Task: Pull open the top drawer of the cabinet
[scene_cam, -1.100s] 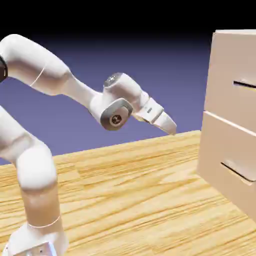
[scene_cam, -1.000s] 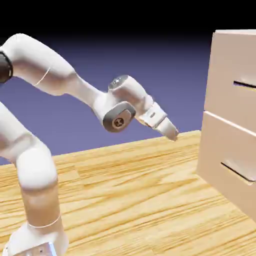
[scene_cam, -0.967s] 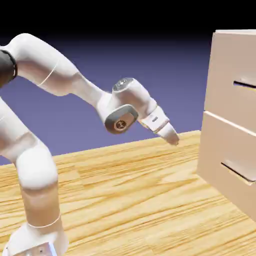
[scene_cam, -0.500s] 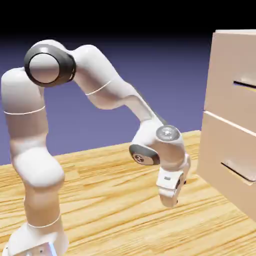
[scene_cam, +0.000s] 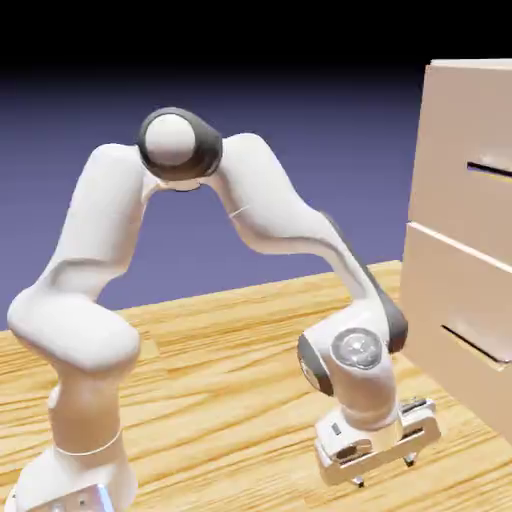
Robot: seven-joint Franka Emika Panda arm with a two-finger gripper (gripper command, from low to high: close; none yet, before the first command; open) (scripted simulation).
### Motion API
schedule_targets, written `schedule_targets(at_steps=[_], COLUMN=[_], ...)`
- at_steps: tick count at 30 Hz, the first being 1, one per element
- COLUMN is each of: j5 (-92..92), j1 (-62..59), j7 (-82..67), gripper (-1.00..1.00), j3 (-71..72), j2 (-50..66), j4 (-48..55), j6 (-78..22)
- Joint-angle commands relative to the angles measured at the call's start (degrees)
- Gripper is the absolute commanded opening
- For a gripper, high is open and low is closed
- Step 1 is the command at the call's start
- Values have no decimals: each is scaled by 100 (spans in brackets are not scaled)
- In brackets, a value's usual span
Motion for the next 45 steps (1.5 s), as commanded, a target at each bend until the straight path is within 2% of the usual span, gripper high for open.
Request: schedule_targets(at_steps=[1, 29, 31, 37, 38, 45], j5=[250, 7225, 7241, 7342, 7342, 7232], j1=[96, 2770, 2777, 2122, 2122, 2830], j7=[39, 1139, 1141, 1310, 1310, 1133], gripper=[100, 100, 100, 100, -100, -100], j3=[-176, -5088, -5099, -4968, -4968, -5115], j2=[193, 5583, 5596, 5533, 5533, 5608], j4=[73, 2124, 2129, 3276, 3276, 2031], j6=[-81, -2356, -2362, -1865, -1865, -2406])
